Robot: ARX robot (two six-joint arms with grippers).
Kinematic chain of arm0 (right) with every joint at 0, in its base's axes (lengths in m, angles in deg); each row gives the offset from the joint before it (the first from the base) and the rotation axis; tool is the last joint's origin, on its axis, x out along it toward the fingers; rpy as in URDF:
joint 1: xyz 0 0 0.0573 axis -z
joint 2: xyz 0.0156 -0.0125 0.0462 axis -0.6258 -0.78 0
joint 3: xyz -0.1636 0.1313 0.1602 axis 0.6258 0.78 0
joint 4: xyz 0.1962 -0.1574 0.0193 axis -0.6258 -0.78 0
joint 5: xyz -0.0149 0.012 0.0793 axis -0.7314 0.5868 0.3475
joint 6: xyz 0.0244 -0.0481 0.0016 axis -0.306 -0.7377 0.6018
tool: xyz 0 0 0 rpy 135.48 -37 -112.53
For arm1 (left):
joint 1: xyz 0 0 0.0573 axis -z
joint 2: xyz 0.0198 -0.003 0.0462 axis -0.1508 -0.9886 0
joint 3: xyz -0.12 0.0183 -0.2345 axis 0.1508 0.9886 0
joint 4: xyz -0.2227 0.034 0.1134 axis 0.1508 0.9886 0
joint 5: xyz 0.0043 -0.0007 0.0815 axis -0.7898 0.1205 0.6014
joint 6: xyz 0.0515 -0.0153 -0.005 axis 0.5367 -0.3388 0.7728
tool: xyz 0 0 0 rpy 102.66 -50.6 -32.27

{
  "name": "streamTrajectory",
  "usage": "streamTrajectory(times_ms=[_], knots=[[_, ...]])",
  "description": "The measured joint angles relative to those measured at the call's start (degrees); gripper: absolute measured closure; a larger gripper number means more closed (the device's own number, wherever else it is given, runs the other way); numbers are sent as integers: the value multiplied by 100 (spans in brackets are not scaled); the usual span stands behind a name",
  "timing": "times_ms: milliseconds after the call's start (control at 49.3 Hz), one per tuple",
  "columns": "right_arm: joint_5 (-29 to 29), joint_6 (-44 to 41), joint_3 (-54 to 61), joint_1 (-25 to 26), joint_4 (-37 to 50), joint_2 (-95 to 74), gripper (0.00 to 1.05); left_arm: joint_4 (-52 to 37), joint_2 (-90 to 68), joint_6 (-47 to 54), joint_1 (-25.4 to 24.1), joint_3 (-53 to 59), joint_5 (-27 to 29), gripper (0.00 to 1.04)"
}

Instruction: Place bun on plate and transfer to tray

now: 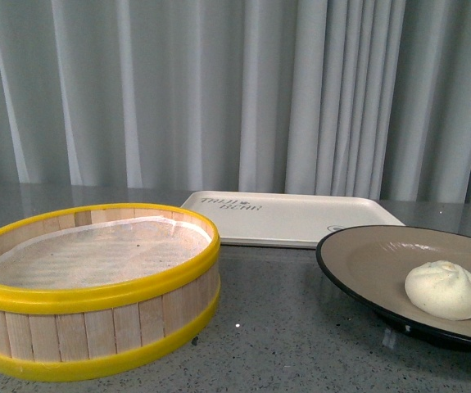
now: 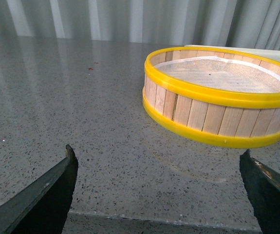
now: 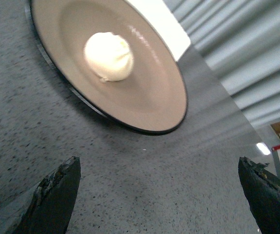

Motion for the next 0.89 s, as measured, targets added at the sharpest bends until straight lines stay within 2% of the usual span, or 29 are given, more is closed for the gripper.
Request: streamTrajectory(times_ms=[142,406,649,893], knots=[[39,-896,-306,-313,-389,-468,8,0,0,0,0,0,0,7],[-26,-2020,-734,-758,-271,-1469,8,0,0,0,0,0,0,7],[-195,-2459,-905,-1051,-83,-2124,8,0,0,0,0,0,0,7],[-210,-2756,-999,-1005,284,-2763,8,0,0,0,0,0,0,7]])
